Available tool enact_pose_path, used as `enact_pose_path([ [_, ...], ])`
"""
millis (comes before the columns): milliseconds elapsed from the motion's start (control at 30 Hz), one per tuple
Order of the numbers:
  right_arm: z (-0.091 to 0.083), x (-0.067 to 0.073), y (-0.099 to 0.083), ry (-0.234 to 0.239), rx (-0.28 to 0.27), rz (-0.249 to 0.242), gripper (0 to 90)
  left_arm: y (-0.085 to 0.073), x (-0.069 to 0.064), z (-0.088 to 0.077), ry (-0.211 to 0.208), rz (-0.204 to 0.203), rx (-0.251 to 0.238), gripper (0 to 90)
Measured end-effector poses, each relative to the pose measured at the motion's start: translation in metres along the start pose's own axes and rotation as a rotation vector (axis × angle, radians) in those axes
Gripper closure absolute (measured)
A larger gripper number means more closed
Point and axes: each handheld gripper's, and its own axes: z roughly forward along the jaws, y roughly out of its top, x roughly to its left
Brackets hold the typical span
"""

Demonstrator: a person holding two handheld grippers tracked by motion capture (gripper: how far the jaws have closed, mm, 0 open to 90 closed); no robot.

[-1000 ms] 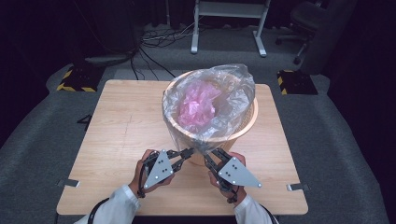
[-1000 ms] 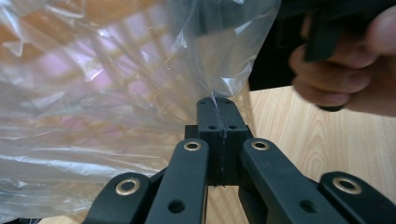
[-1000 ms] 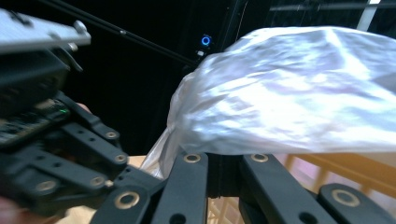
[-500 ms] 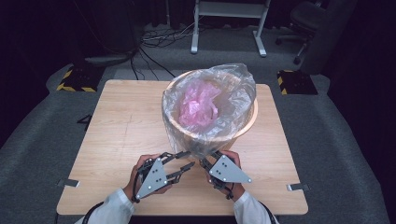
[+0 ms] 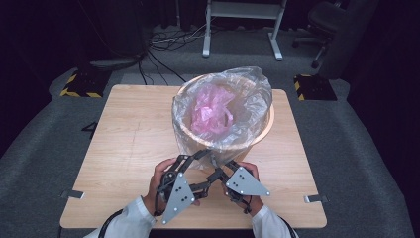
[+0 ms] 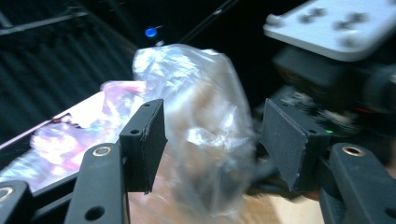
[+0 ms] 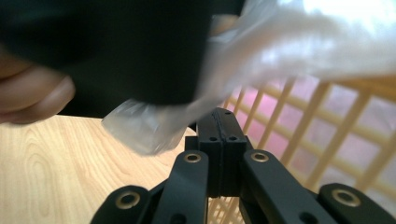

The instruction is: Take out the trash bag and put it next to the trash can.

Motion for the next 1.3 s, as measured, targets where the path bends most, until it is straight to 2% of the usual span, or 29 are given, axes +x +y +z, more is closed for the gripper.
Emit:
enact_pose_path([
  [33, -0.002, -0.001, -0.002, 0.006, 0.003, 0.007, 90.0, 0.0, 0.0, 0.001, 0.007, -0.002, 0.002, 40.4],
  [67, -0.003, -0.001, -0.003, 0.012, 0.006, 0.01, 87.5, 0.001, 0.001, 0.004, 0.029, 0.012, 0.014, 41.6],
  [100, -0.003, -0.001, -0.003, 0.012, 0.006, 0.01, 87.5, 0.001, 0.001, 0.004, 0.029, 0.012, 0.014, 42.6],
  [133, -0.008, -0.002, -0.009, 0.018, 0.022, -0.001, 81.4, 0.001, 0.0, 0.007, 0.063, 0.029, 0.031, 43.1],
  [200, -0.011, -0.003, -0.014, 0.025, 0.039, -0.005, 79.4, 0.002, -0.001, 0.009, 0.094, 0.062, 0.051, 51.0],
  [267, -0.014, -0.004, -0.016, 0.027, 0.047, 0.0, 78.3, 0.004, -0.001, 0.01, 0.121, 0.071, 0.054, 54.9],
  [333, -0.016, -0.004, -0.016, 0.015, 0.048, -0.003, 77.2, 0.006, -0.002, 0.011, 0.151, 0.1, 0.057, 66.6],
  [367, -0.017, -0.005, -0.016, 0.017, 0.046, -0.001, 77.3, 0.006, -0.001, 0.011, 0.15, 0.105, 0.052, 71.4],
  [400, -0.018, -0.005, -0.015, 0.015, 0.044, -0.002, 77.3, 0.007, 0.0, 0.01, 0.136, 0.109, 0.041, 81.8],
  [433, -0.018, -0.006, -0.015, 0.008, 0.042, -0.002, 77.4, 0.009, 0.001, 0.009, 0.132, 0.11, 0.033, 87.2],
  [467, -0.018, -0.006, -0.015, 0.005, 0.044, 0.002, 77.3, 0.01, 0.003, 0.007, 0.127, 0.1, 0.016, 89.3],
  [600, -0.017, -0.01, -0.018, -0.001, 0.054, 0.01, 79.7, 0.013, 0.015, -0.006, 0.127, 0.011, -0.078, 89.7],
  [667, -0.016, -0.01, -0.019, -0.006, 0.061, 0.009, 79.9, 0.013, 0.023, -0.013, 0.152, -0.02, -0.115, 89.7],
  [700, -0.016, -0.011, -0.019, -0.004, 0.062, 0.009, 80.3, 0.013, 0.028, -0.017, 0.166, -0.048, -0.132, 89.7],
  [800, -0.016, -0.011, -0.021, -0.003, 0.068, 0.015, 81.0, 0.01, 0.045, -0.029, 0.236, -0.11, -0.156, 89.8],
  [867, -0.016, -0.012, -0.022, -0.005, 0.072, 0.016, 81.6, 0.006, 0.057, -0.036, 0.28, -0.146, -0.135, 89.8],
  [933, -0.017, -0.013, -0.023, -0.007, 0.075, 0.027, 81.8, -0.002, 0.067, -0.041, 0.337, -0.131, -0.101, 89.9],
  [967, -0.017, -0.015, -0.024, -0.01, 0.076, 0.033, 81.8, -0.008, 0.072, -0.044, 0.349, -0.149, -0.084, 89.8],
  [1033, -0.017, -0.017, -0.025, -0.014, 0.076, 0.045, 81.8, -0.021, 0.082, -0.049, 0.353, -0.209, -0.04, 89.9],
  [1100, -0.018, -0.019, -0.026, -0.02, 0.081, 0.047, 81.9, -0.037, 0.087, -0.052, 0.35, -0.248, 0.015, 89.9],
  [1200, -0.018, -0.021, -0.027, -0.023, 0.083, 0.062, 81.9, -0.063, 0.088, -0.053, 0.301, -0.308, 0.099, 89.9],
  [1300, -0.019, -0.023, -0.027, -0.027, 0.08, 0.072, 81.8, -0.082, 0.082, -0.052, 0.249, -0.336, 0.163, 89.9],
])
